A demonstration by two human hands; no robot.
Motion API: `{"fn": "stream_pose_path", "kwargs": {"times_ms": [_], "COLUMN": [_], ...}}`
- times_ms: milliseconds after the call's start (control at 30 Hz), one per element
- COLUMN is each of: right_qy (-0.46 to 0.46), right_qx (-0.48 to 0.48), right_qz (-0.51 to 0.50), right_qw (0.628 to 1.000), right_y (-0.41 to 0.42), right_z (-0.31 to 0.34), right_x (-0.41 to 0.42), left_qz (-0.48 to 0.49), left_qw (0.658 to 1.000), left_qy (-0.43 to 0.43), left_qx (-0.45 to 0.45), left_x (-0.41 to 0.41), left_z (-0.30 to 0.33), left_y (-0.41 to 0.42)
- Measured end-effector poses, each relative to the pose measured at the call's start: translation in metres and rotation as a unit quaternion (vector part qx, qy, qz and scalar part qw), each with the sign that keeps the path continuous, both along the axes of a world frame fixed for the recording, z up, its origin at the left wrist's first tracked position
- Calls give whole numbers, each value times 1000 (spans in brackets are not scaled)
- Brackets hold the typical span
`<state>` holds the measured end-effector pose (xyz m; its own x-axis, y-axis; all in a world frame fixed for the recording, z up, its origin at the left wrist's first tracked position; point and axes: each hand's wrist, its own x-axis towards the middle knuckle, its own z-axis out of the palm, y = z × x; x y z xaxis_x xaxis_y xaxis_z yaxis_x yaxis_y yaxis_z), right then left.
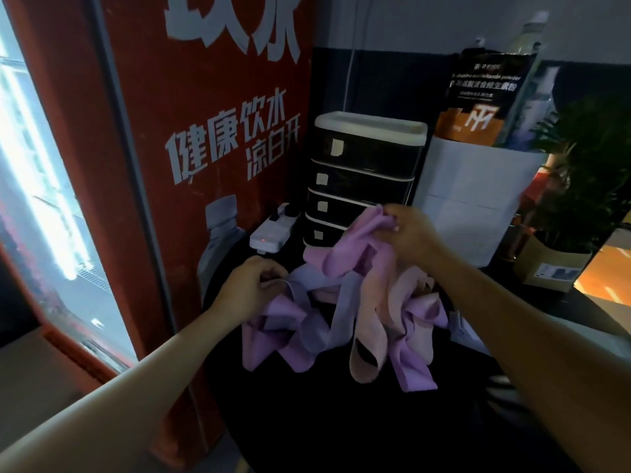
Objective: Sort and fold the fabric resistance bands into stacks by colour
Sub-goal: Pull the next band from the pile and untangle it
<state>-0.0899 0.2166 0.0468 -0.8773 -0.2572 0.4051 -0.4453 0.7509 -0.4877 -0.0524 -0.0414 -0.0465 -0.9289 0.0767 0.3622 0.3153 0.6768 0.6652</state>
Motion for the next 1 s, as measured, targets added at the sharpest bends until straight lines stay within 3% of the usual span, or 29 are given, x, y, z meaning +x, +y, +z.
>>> {"fn": "stream_pose_path", "kwargs": {"times_ms": [200, 333, 467, 567, 667, 833, 900, 1000], "right_qy": [68, -60, -144, -118, -102, -104, -102, -109], "right_qx": [-28, 91, 154, 131, 124, 143, 132, 70], "right_qz": [-33, 38, 12, 7, 10, 10, 25, 38], "right_qw": [997, 993, 978, 984, 987, 984, 986, 991], "right_y": [-7, -10, -3, 3, 9, 22, 24, 21], "right_z": [7, -34, -61, -61, -59, -53, -54, -48], "right_x": [-25, -20, -17, -17, -8, 21, 29, 42], "left_qz": [-61, -76, -70, -32, 3, -9, 18, 15], "left_qw": [998, 994, 993, 991, 972, 946, 961, 992], "left_qy": [-30, -66, -75, -74, -70, -43, -8, 6], "left_qx": [2, -30, -54, -106, -224, -321, -277, -121], "left_x": [4, 7, 9, 11, 11, 18, 18, 15], "left_z": [1, -2, 1, 3, 2, -4, 2, 29], "left_y": [6, 16, 32, 46, 61, 78, 80, 80]}}
